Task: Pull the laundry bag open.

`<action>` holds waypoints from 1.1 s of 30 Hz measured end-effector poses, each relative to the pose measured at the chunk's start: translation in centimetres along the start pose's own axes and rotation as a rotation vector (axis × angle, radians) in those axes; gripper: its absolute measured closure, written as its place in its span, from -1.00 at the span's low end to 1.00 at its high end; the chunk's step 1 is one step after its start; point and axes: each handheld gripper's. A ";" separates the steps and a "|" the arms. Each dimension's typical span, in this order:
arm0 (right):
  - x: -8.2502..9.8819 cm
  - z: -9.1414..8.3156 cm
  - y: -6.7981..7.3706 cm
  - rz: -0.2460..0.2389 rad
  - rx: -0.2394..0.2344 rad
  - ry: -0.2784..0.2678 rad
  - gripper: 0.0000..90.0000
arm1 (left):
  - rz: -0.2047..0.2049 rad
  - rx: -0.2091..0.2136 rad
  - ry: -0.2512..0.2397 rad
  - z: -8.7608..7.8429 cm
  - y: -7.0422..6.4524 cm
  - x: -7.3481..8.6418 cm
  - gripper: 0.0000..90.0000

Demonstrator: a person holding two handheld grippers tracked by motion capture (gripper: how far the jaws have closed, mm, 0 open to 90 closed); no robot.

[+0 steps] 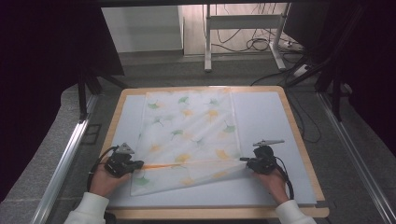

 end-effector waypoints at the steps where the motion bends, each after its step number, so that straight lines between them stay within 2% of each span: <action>1: 0.0 0.0 0.0 -0.001 0.002 0.000 1.00 | -0.001 -0.002 -0.001 -0.1 0.0 0.1 1.00; 4: 0.0 0.0 0.0 -0.002 0.000 0.001 1.00 | -0.013 -0.003 -0.005 -0.3 0.3 0.4 1.00; 12: 0.0 0.0 0.0 -0.007 -0.001 0.002 1.00 | -0.010 -0.019 -0.017 -0.7 0.3 1.0 1.00; 17: 0.0 0.0 0.1 -0.007 0.002 0.002 1.00 | -0.035 0.013 -0.047 -1.1 0.8 1.6 1.00; 19: 0.0 0.0 0.1 -0.008 0.007 0.003 1.00 | -0.036 -0.011 -0.042 -1.3 0.9 1.6 1.00; 21: 0.0 0.0 0.1 -0.008 0.007 0.003 1.00 | -0.032 -0.077 -0.014 -1.4 1.1 2.0 1.00; 22: 0.0 0.0 0.1 -0.008 0.007 0.003 1.00 | -0.074 -0.060 -0.032 -1.4 1.5 2.5 0.99; 24: 0.0 0.0 0.0 -0.008 0.003 0.001 1.00 | -0.102 0.016 -0.067 -1.3 2.0 3.0 1.00; 25: 0.0 0.0 0.0 -0.006 0.000 0.003 1.00 | -0.085 -0.005 -0.057 -1.3 1.8 2.9 1.00; 28: 0.0 0.0 0.0 -0.005 0.001 0.003 1.00 | -0.070 0.004 -0.098 -1.7 1.2 2.4 1.00; 30: 0.0 0.0 0.0 -0.003 0.001 0.001 1.00 | -0.058 -0.005 -0.100 -1.7 0.9 2.1 1.00; 33: 0.0 0.0 0.1 -0.008 0.006 0.000 1.00 | -0.072 -0.024 -0.133 -2.0 1.1 2.2 1.00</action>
Point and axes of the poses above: each handheld gripper's, and its own axes: z roughly forward along the jaws, x roughly out of its underside, y roughly to its left, and after that the axes turned 8 degrees about x, right-handed
